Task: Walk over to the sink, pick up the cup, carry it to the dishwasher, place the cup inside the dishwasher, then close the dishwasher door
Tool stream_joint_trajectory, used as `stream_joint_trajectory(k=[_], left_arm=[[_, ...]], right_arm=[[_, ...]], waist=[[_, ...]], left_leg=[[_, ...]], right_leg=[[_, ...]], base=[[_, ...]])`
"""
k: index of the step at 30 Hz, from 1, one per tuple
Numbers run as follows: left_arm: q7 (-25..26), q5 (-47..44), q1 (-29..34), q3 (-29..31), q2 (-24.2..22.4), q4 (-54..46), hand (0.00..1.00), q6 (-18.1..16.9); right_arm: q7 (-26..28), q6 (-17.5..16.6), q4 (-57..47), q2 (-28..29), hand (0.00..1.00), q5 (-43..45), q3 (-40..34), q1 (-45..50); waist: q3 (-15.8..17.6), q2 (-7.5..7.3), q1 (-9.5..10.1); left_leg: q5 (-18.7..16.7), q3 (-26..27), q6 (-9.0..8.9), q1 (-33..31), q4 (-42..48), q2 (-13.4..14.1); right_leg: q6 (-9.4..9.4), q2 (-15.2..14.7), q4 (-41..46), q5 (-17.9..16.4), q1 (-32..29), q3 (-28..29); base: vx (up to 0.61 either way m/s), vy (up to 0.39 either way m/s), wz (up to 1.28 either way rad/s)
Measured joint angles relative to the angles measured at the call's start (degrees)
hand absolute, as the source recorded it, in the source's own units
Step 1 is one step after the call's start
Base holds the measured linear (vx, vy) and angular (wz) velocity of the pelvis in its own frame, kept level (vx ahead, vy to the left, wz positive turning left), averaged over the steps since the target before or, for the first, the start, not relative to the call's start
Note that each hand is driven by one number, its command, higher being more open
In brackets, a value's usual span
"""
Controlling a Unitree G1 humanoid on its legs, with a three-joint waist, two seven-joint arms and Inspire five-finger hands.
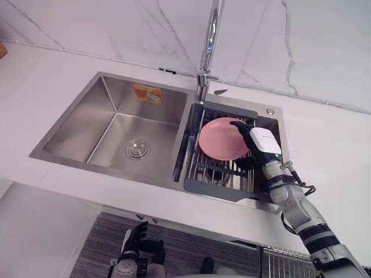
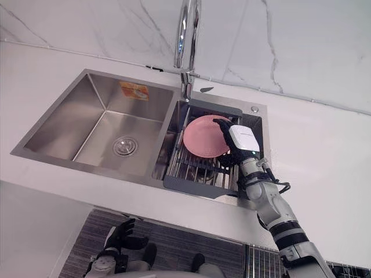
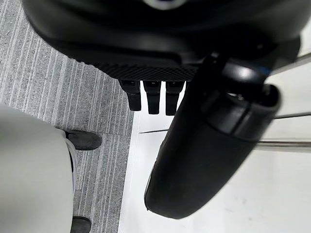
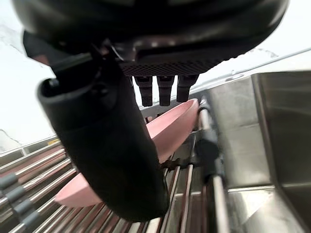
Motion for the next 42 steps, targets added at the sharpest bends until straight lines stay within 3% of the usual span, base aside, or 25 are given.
stream_joint_trajectory(k=[3, 23, 30, 42], left_arm=[[0.0, -0.2, 0.0, 0.0, 0.2, -0.4, 0.9, -0.2], [-0.1, -1.2, 0.0, -0.7, 0.6, -0.6, 0.9, -0.3], [-0.1, -1.1, 0.1, -0.4, 0.6, -0.3, 0.9, -0.2], [-0.2, -1.1, -0.3, 0.6, 0.5, 1.7, 0.9, -0.4]], right_arm=[[0.0, 0.3, 1.5, 0.0, 0.3, 0.0, 0.5, -0.8], [-1.8, -0.2, 0.4, -0.2, 0.3, 1.2, 0.5, -3.5], [-0.8, -0.7, -9.8, -0.5, 0.3, 1.4, -0.2, 0.9], [-0.1, -6.6, -27.4, -6.8, 0.3, 1.8, -1.1, 3.4]], waist=[[0.3, -0.55, 0.24], [0.6, -0.8, 0.41], [0.6, -0.85, -0.34], [0.6, -0.9, -0.78]], left_leg=[[0.1, -0.3, -0.06, -0.2, 0.0, 0.0], [0.3, 0.0, -0.01, -0.1, -0.6, 0.1], [0.2, 1.4, -0.07, 0.5, -0.7, 0.2], [-0.1, 3.5, 0.36, 2.9, -1.4, 0.8]], right_leg=[[0.0, 0.0, 0.0, 0.0, 0.0, -0.3], [-0.01, 0.1, 0.1, 0.0, -0.3, 0.1], [0.0, 0.1, 0.3, 0.0, -0.6, 1.4], [-0.03, 0.4, 0.7, 0.0, 0.2, 3.7]], base=[[-0.03, -0.003, 0.05], [0.0, 0.0, 0.0], [0.0, 0.002, -0.1], [-0.03, -0.002, -0.1]])
